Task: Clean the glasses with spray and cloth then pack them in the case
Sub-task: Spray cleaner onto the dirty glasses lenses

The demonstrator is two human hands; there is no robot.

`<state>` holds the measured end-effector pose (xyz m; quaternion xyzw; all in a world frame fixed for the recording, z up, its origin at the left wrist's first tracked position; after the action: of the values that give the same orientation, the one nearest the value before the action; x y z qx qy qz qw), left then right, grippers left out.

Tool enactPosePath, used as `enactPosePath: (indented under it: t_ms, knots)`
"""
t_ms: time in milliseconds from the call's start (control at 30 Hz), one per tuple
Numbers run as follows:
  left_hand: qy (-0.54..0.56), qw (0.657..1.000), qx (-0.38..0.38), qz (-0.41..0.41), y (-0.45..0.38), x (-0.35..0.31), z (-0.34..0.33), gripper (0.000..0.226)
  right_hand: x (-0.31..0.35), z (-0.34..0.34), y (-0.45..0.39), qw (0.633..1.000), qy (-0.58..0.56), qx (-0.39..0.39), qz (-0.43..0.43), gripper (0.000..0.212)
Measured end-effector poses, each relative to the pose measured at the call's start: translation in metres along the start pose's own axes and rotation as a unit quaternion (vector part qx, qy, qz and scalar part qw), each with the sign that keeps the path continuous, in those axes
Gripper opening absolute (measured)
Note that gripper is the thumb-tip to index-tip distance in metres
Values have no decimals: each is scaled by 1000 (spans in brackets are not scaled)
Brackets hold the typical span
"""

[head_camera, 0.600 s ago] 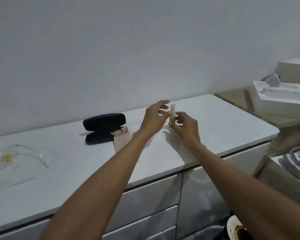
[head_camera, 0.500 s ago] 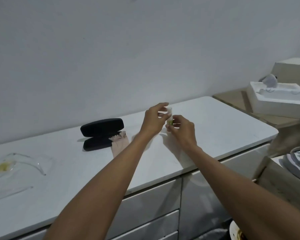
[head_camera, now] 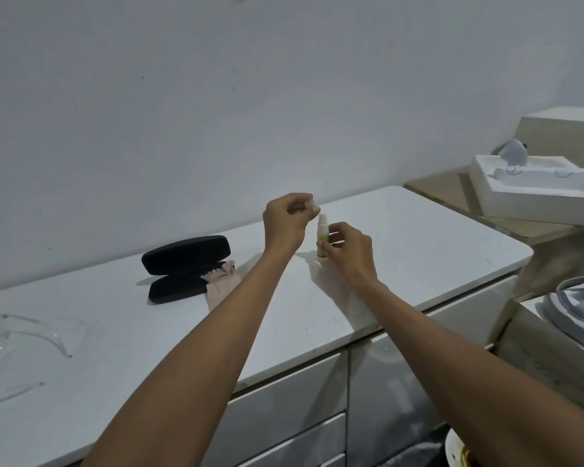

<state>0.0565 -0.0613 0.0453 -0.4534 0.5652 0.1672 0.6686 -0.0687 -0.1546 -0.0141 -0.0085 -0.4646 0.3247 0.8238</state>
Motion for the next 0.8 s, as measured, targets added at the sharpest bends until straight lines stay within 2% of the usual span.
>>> enactPosePath:
  t_ms: [200, 400, 533, 667, 800]
  knots:
    - [-65, 997, 33, 38, 20, 24, 12, 25, -3, 8, 2, 1000, 2, -19, 1, 25]
    - [-29, 992, 37, 121, 40, 57, 16, 25, -2, 11, 6, 1000, 10, -18, 9, 25]
    - [-123, 987, 59, 88, 40, 66, 16, 28, -1, 10, 6, 1000, 13, -12, 10, 24]
    - [-158, 982, 75, 67, 40, 66, 14, 28, -2, 8, 5, 1000, 14, -5, 6, 24]
    - [-171, 977, 104, 70, 43, 60, 13, 48, 1, 10, 5, 1000, -13, -14, -3, 24]
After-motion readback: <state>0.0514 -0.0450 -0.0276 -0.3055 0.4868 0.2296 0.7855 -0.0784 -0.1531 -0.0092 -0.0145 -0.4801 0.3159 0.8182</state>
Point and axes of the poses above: each hand's wrist, its own y-axis away from the middle knuckle, its own z-axis out of the back of the hand, x = y × z, the point moved 7 cm from there along -y, towards the middle knuckle, and after that the axes turned 13 degrees about y, right-handed, at the moved point
